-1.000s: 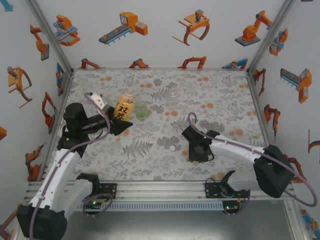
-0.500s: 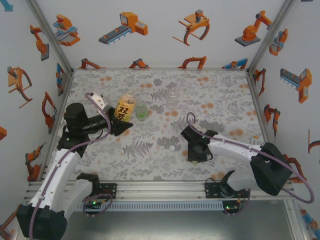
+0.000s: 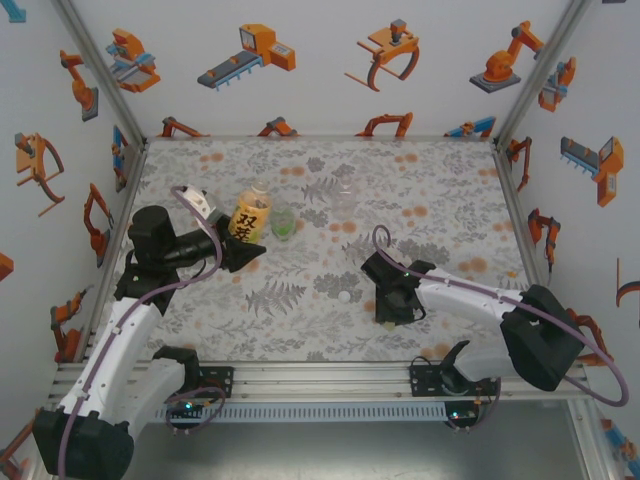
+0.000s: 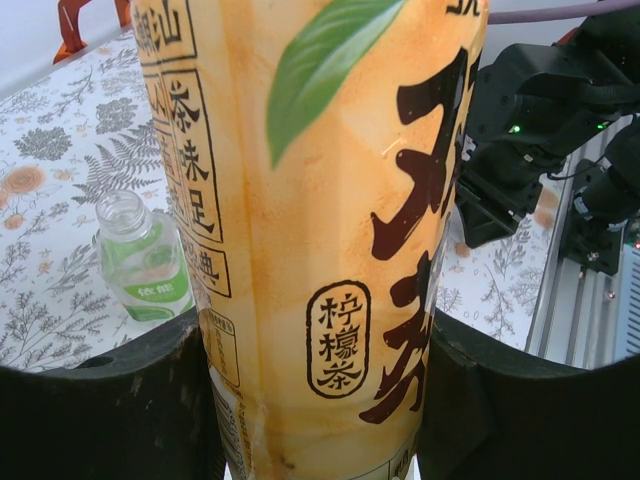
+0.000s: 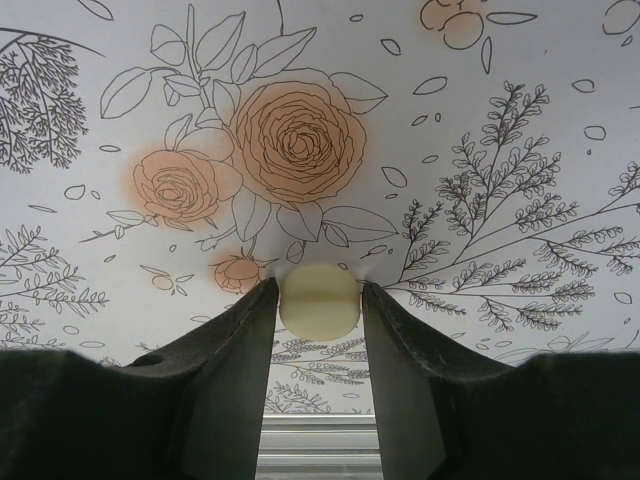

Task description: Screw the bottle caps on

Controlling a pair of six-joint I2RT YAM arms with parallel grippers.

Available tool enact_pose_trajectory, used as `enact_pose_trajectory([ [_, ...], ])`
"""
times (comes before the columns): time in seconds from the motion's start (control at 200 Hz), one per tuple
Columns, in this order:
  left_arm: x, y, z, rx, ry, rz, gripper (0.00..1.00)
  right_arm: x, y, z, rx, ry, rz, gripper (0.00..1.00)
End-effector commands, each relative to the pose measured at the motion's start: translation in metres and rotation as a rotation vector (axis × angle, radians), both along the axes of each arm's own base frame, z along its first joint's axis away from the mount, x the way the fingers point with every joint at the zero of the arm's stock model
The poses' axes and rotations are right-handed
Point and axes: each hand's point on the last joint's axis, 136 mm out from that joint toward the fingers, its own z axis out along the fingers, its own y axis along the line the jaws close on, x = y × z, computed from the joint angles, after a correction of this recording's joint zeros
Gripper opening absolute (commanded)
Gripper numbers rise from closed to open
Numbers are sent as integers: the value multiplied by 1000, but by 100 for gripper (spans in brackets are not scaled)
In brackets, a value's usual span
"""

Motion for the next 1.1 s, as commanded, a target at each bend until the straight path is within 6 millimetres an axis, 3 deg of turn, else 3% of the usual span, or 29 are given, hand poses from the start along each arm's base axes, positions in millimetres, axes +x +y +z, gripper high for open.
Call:
enact_pose_trajectory([
  [0.0, -5, -2, 18, -2, -65, -19, 0, -7, 0, 0, -17, 37, 11, 41],
  [0.436, -4, -2, 18, -1, -64, -19, 0, -6, 1, -2, -21, 33, 12, 41],
  [0.626, -4, -2, 17, 1, -64, -16, 0, -1, 0, 6, -23, -3, 11, 33],
  [0.836, 2, -2, 11, 24, -47, 3, 0, 13, 7, 34, 18, -96, 43, 26],
  [1.096, -9, -20, -5, 123, -63, -27, 0, 29, 38, 99, 156, -260, 257, 26],
])
